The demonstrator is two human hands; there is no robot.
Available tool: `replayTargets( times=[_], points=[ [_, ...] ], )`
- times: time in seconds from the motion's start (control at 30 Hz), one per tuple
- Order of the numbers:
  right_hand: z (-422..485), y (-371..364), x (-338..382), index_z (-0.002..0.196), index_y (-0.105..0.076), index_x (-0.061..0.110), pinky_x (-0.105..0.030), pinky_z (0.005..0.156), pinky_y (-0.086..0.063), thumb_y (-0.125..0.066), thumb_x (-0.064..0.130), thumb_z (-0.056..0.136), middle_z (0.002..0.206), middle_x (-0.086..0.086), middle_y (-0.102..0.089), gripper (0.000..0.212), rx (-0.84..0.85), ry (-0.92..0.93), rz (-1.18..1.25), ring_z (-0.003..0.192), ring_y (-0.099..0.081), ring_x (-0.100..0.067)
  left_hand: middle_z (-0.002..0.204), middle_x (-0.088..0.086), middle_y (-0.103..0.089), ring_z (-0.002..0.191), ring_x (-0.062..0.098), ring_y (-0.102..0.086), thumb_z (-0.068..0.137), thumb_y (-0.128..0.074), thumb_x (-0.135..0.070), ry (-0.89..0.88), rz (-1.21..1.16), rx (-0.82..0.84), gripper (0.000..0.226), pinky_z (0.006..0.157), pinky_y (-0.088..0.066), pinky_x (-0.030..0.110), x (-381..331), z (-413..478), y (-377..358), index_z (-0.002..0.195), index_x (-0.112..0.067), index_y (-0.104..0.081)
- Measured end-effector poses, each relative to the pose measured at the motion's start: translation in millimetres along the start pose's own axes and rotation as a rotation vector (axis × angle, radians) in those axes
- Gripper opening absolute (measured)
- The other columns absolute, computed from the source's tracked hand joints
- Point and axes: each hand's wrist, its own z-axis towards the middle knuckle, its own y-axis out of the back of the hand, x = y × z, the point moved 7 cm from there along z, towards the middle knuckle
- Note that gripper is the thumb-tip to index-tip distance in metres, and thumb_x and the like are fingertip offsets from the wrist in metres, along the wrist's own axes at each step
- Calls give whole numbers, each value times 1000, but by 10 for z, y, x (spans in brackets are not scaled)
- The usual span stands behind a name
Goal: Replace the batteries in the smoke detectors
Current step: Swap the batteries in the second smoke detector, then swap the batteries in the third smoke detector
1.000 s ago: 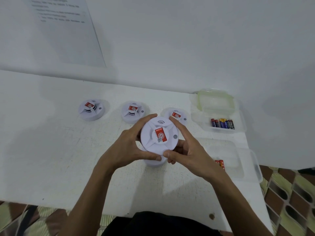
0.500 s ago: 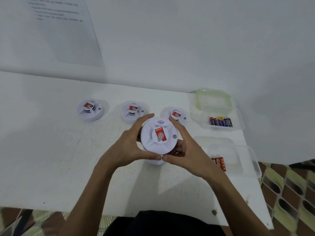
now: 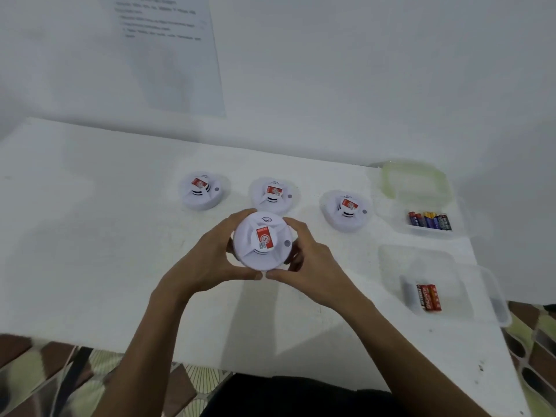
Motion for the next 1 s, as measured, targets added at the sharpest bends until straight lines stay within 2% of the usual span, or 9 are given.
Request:
replayTargets(
  times=[0.1, 0.2, 0.33, 0.43, 0.53, 0.63, 0.77, 0.9, 1.0],
  points=[
    [217, -293, 70, 140, -32, 32, -17, 69, -52, -79, 37, 76, 101, 15, -63, 79, 21, 47, -49, 81, -60, -6, 127, -28, -48, 105, -6, -54, 58, -86, -40, 78, 51, -56, 94, 77, -45, 6, 277, -102, 221, 137, -39, -35],
    [411, -594, 97, 140, -30, 30, -28, 75, -54, -77, 42, 75, 107, 12, -62, 81, 52, 57, -91, 82, -60, -6, 114, -33, -46, 93, -1, -57, 56, -88, -39, 169, 107, -106, 88, 71, -47, 11, 553, -213, 414, 127, -39, -35],
    [571, -902, 38, 136, -36, 25, -40, 80, -54, -77, 44, 74, 111, 5, -65, 77, 85, 7, -113, 92, -63, -17, 115, -22, -52, 96, -1, -54, 55, -90, -34, 266, 106, -124, 88, 72, -44, 15, 865, -312, 513, 127, -34, -39],
    [637, -1042, -38, 135, -38, 22, -40, 81, -53, -77, 47, 75, 115, 0, -65, 76, 99, -15, -151, 97, -63, -20, 121, -12, -53, 103, 8, -54, 48, -88, -48, 307, 129, -152, 94, 82, -46, 25, 1015, -344, 516, 129, -29, -45],
    [670, -1126, -119, 136, -39, 22, -40, 82, -53, -78, 47, 72, 117, -1, -64, 79, 108, -24, -184, 99, -61, -21, 123, -4, -53, 108, 16, -51, 43, -73, -66, 323, 191, -157, 100, 93, -45, 38, 1115, -365, 479, 130, -24, -48],
    [683, -1164, -193, 140, -36, 25, -35, 84, -50, -79, 48, 70, 119, -2, -59, 85, 128, -41, -232, 103, -57, -20, 125, -2, -56, 112, 19, -52, 43, -69, -78, 306, 279, -136, 105, 95, -44, 43, 1216, -370, 426, 130, -23, -49],
    [683, -1180, -233, 143, -31, 23, -33, 87, -48, -79, 44, 72, 124, -4, -55, 88, 159, -67, -249, 108, -55, -21, 127, 1, -55, 116, 19, -51, 44, -66, -74, 304, 299, -149, 107, 99, -41, 41, 1232, -380, 409, 133, -18, -47],
    [667, -1168, -229, 153, -18, 19, -36, 93, -46, -72, 33, 83, 131, -9, -51, 89, 207, -86, -266, 116, -52, -25, 135, 1, -48, 120, 22, -46, 40, -65, -73, 361, 303, -129, 121, 102, -37, 40, 1237, -398, 415, 143, -17, -35],
    [624, -1068, -203, 155, -14, 20, -35, 91, -44, -57, 25, 94, 123, -14, -56, 75, 253, -89, -241, 104, -54, -23, 142, 2, -42, 125, 25, -40, 41, -63, -70, 418, 263, -46, 126, 105, -35, 42, 1188, -400, 419, 149, -22, -20]
  ],
)
